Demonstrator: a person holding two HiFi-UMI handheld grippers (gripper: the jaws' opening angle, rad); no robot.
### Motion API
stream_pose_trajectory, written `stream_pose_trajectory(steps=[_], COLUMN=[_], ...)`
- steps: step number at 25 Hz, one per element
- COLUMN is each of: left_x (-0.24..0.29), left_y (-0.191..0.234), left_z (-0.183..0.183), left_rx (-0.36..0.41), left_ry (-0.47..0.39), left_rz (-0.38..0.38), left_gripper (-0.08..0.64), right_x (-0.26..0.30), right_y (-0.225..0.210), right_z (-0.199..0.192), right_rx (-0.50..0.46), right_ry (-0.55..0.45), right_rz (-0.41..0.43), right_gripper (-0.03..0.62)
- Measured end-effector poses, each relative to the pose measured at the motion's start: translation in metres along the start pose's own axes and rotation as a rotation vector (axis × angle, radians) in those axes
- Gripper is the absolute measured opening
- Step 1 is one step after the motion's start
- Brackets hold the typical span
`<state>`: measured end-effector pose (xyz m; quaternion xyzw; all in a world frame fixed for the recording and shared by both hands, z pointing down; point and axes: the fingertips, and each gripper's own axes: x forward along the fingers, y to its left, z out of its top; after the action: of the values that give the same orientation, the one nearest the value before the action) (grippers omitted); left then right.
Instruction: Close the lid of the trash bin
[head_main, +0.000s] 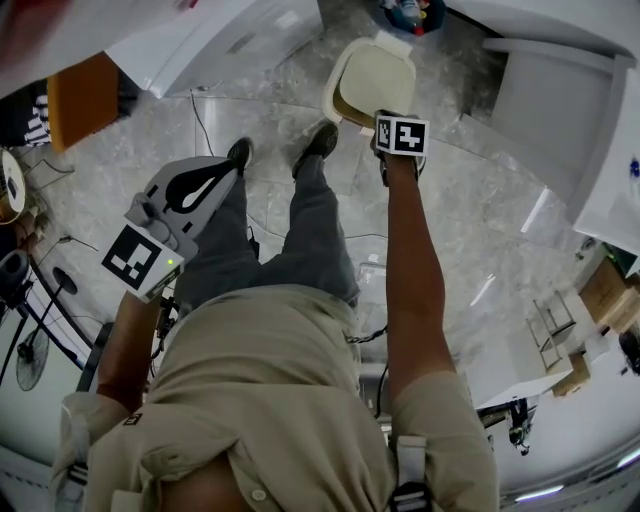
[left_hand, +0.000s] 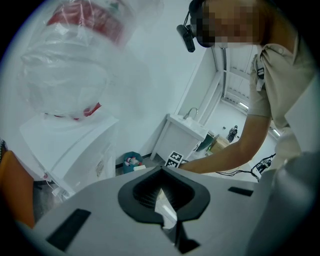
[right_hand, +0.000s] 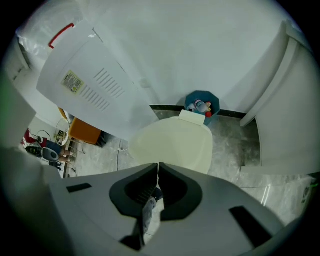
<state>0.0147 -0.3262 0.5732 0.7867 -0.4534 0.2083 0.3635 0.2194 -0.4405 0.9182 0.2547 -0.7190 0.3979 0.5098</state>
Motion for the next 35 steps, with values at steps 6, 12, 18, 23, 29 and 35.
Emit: stream_pose_trajectory(steps=[6, 12, 18, 23, 29, 35], left_x=[0.006, 0.017, 0.021, 0.025, 0.027, 0.028], left_y=[0.000, 0.005, 0.012, 0.020, 0.022, 0.024], left_z=[-0.018, -0.035, -0.054, -0.069, -0.073, -0.073], left_rx=[-0.007, -0.025, -0.044, -0.061, -0.071, -0.071], left_ry=[0.029, 0.056, 0.082, 0.102, 0.107, 0.111], left_rz=[-0.006, -0.009, -0.003, 0.005, 0.010, 0.008], left_gripper=[0.014, 0.014, 0.014, 0.014, 0.014, 0.014], right_x=[0.039, 0.078, 0.111, 0.139, 0.151, 0.151], right_y=[0.001, -0.005, -0.011, -0.016, -0.021, -0.020], right_z=[-0.036, -0.059, -0.074, -0.083, -0.088, -0.088], right_rx=[0.019, 0.027, 0.005, -0.018, -0.040, -0.065], right_ry=[0.058, 0.107, 0.151, 0.184, 0.219, 0.223], right_rz=[0.000, -0.007, -0.023, -0.032, -0.052, -0.046], right_gripper=[0.026, 0.025, 0.025, 0.025, 0.024, 0.023])
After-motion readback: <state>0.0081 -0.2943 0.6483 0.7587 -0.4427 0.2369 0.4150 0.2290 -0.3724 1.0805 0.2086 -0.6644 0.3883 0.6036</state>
